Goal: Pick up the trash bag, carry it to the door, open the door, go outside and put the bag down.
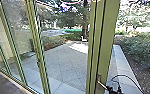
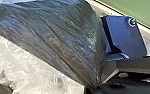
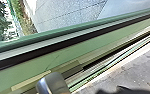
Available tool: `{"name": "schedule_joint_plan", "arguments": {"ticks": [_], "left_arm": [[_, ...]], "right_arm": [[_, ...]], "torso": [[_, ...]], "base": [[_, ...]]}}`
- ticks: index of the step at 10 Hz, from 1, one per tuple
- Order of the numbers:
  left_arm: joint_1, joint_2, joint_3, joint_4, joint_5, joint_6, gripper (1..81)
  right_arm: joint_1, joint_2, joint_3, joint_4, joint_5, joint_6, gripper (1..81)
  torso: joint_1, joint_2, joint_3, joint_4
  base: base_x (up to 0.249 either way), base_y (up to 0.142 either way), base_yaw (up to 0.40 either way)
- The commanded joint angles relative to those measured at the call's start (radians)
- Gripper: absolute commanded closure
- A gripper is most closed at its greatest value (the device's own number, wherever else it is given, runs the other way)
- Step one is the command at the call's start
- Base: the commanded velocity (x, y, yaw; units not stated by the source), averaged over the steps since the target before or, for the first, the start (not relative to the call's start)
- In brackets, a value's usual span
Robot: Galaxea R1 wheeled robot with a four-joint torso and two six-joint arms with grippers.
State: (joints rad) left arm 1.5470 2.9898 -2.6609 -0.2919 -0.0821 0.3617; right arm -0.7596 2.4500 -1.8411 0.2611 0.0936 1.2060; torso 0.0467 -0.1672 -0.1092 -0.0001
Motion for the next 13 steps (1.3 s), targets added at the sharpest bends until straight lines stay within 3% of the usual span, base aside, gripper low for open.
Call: {"name": "schedule_joint_plan", "arguments": {"ticks": [1,7,8,9,11,13], "left_arm": [[-0.043,0.000,-0.001,-0.003,0.061,0.000,81.1],[-0.037,-0.003,-0.001,-0.001,0.061,0.000,81.1],[-0.034,-0.006,-0.001,-0.001,0.061,0.000,81.1],[-0.029,-0.006,-0.001,-0.001,0.061,0.000,81.1],[-0.024,-0.008,-0.001,-0.001,0.061,0.000,81.1],[-0.021,-0.008,-0.001,-0.001,0.061,0.000,81.1]], "right_arm": [[0.016,0.046,-0.001,-0.023,-0.281,0.000,1.0],[0.085,0.042,-0.055,-0.020,-0.279,0.006,1.0],[0.099,0.037,-0.082,-0.016,-0.279,0.006,1.0],[0.116,0.037,-0.096,-0.014,-0.279,0.006,1.0],[0.148,0.037,-0.114,-0.014,-0.279,0.006,1.0],[0.168,0.037,-0.133,-0.014,-0.279,0.006,1.0]], "torso": [[0.000,0.000,-0.079,0.000],[-0.003,-0.002,-0.256,0.000],[-0.003,-0.002,-0.194,0.000],[-0.003,-0.002,-0.223,-0.001],[-0.004,-0.003,-0.240,-0.001],[-0.005,-0.003,-0.237,-0.002]], "base": [[0.000,0.000,0.000],[0.000,0.000,0.000],[0.000,0.000,0.000],[0.000,0.000,0.000],[0.000,0.000,0.000],[0.044,0.000,0.000]]}}
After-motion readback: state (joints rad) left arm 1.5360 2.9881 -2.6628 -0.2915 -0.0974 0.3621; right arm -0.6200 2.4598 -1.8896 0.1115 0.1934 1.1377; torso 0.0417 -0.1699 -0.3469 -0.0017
